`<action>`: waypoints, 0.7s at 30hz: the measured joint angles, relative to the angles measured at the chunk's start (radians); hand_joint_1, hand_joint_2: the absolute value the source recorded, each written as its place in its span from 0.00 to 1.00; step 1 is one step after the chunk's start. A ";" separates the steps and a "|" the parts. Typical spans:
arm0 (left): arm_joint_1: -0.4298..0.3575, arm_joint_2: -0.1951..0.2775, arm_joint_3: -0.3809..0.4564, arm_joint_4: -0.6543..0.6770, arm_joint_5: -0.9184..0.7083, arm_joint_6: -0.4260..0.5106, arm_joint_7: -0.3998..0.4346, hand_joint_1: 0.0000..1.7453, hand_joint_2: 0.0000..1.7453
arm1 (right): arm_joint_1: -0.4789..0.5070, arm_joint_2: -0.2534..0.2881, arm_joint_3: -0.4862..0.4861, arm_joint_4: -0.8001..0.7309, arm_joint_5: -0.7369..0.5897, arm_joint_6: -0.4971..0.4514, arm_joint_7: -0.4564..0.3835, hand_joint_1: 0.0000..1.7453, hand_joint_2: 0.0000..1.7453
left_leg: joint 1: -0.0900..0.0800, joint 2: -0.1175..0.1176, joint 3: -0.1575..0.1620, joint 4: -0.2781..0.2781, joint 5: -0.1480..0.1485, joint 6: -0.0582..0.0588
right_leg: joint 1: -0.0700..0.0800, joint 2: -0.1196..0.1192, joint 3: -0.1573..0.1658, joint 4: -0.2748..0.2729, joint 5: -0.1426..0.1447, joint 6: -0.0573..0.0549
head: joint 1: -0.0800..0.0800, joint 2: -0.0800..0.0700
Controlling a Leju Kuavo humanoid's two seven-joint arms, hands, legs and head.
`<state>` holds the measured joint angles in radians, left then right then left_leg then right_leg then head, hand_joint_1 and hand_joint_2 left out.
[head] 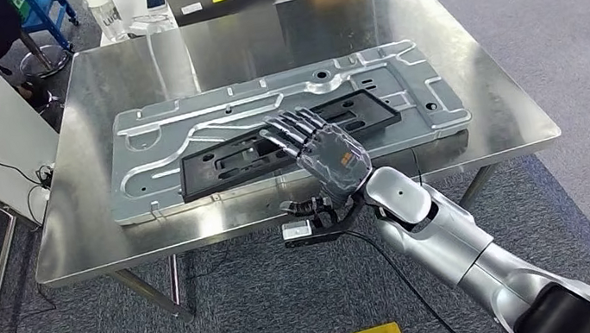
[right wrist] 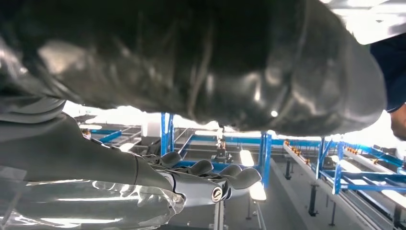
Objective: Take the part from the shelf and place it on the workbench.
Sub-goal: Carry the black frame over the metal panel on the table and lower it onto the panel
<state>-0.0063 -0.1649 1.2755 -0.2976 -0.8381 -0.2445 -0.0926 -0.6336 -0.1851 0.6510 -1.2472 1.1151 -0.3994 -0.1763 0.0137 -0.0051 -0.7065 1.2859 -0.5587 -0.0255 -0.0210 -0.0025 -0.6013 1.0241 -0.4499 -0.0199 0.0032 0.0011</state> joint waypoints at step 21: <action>-0.015 -0.061 0.052 -0.009 0.011 0.031 -0.001 0.00 0.00 | 0.455 -0.096 -0.123 -0.250 -0.148 0.016 -0.030 0.00 0.00 | -0.025 0.009 0.073 -0.263 0.155 0.067 | 0.015 -0.002 0.140 -0.019 -0.105 0.030 | 0.000 0.000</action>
<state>-0.0217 -0.2260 1.3275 -0.3066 -0.8270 -0.2134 -0.0936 -0.1789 -0.2809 0.5281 -1.4967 0.9670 -0.3833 -0.2061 -0.0110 0.0043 -0.6338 1.0234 -0.4040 0.0417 -0.0058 -0.0047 -0.4611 1.0052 -0.5552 0.0100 0.0030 0.0011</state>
